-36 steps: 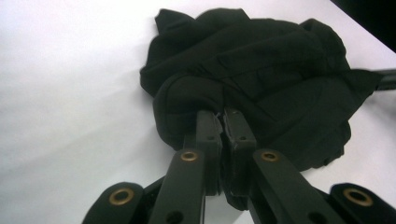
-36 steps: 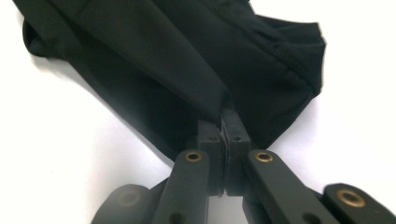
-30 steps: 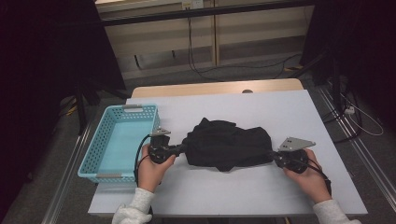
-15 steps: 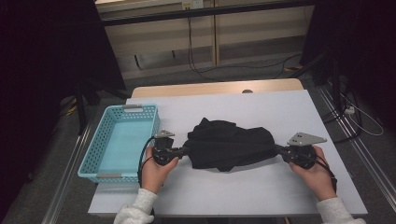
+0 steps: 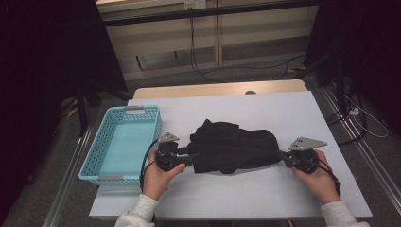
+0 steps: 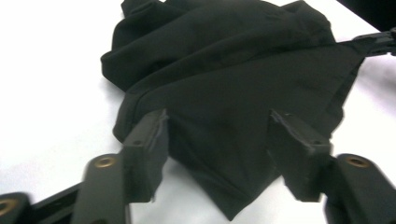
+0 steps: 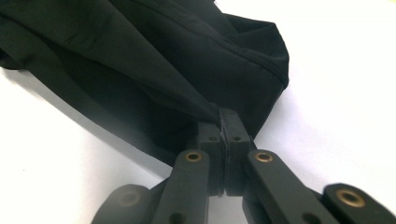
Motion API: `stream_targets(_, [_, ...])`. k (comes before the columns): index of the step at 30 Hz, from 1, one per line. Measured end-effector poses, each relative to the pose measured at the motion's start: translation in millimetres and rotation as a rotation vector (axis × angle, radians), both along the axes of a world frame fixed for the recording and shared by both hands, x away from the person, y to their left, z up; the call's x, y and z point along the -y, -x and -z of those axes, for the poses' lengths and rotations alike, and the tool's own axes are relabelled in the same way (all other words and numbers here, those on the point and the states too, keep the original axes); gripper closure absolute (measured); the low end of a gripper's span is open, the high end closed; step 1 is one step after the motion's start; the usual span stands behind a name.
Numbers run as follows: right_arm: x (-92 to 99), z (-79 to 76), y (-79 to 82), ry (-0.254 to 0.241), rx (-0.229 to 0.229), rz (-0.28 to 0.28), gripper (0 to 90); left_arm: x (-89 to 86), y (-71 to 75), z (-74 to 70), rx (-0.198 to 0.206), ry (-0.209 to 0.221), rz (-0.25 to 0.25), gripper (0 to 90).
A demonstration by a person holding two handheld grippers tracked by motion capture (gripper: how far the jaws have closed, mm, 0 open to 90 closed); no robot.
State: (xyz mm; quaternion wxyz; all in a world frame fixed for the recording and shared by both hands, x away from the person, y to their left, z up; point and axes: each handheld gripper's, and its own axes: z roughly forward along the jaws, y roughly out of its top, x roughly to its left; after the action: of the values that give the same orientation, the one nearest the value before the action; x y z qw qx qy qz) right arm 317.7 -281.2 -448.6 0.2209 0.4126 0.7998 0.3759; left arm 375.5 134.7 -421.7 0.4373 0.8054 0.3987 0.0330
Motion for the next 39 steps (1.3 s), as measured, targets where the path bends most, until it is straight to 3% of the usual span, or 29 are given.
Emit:
stream_targets(5, [0.5,-0.1,0.1,-0.012,0.004,0.013,89.8,-0.7,7.5,9.2,-0.006,-0.054,0.024,34.3])
stream_targets(10, [-0.6,-0.4,-0.7,-0.026,0.008,0.012,89.2,1.5,13.4,16.8,-0.016,-0.053,0.065,36.3])
stream_targets(12, [-2.4,0.8,-1.1,-0.018,-0.002,0.004,89.1,5.5,14.5,16.9,0.008,-0.057,0.089,38.2])
stream_targets(15, [-4.7,0.4,-1.3,-0.020,-0.002,-0.002,88.9,10.6,15.0,21.1,0.007,-0.075,0.111,38.5])
stream_targets(18, [-6.4,0.3,-1.5,-0.021,0.002,-0.003,88.0,13.3,13.7,29.8,0.012,-0.120,0.134,33.7])
stream_targets(23, [-8.9,1.0,-1.2,-0.016,0.001,-0.004,87.5,16.4,15.2,30.3,0.023,-0.129,0.156,34.8])
stream_targets(25, [-9.9,1.8,-1.8,-0.017,0.001,0.001,86.0,17.3,15.6,29.2,0.028,-0.144,0.161,41.0])
stream_targets(31, [-16.3,3.8,-2.6,0.015,-0.012,-0.022,78.4,16.4,14.3,24.8,-0.006,-0.139,0.149,81.3])
stream_targets(34, [-18.6,5.1,-3.1,0.024,-0.018,-0.024,70.9,14.0,13.7,15.6,-0.008,-0.107,0.131,85.7])
stream_targets(39, [-17.2,7.4,-2.7,0.043,-0.031,-0.013,65.5,-4.5,10.6,-4.8,0.041,-0.052,0.063,86.3])
